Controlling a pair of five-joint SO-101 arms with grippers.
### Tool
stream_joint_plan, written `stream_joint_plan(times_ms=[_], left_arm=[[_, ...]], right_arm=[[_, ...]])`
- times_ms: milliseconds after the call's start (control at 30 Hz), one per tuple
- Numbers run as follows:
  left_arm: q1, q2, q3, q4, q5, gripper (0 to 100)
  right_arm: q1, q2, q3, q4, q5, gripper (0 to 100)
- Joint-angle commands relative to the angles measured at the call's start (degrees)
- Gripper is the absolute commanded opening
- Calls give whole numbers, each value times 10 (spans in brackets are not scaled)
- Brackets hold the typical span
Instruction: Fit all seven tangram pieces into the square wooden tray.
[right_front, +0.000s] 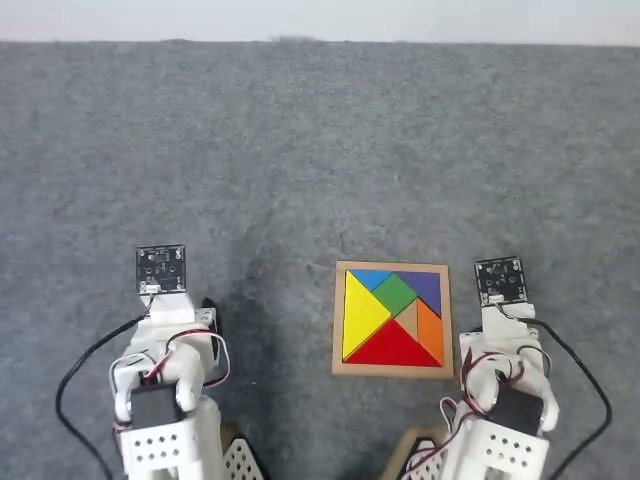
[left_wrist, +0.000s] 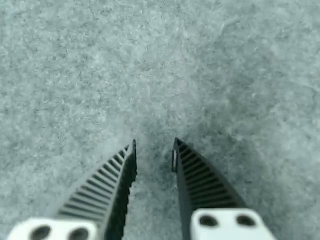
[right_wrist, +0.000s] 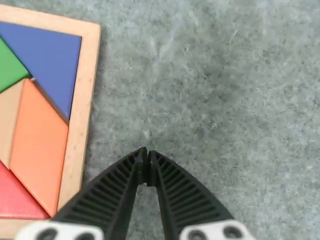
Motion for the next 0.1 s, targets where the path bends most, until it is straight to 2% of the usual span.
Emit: stream_joint_plan(times_ms=[0, 67], left_arm=[[-4, -5, -3, 3, -3, 111], [-4, -5, -3, 3, -3, 111]], right_arm=[[4, -8, 10, -2, 5, 7], [4, -8, 10, -2, 5, 7]])
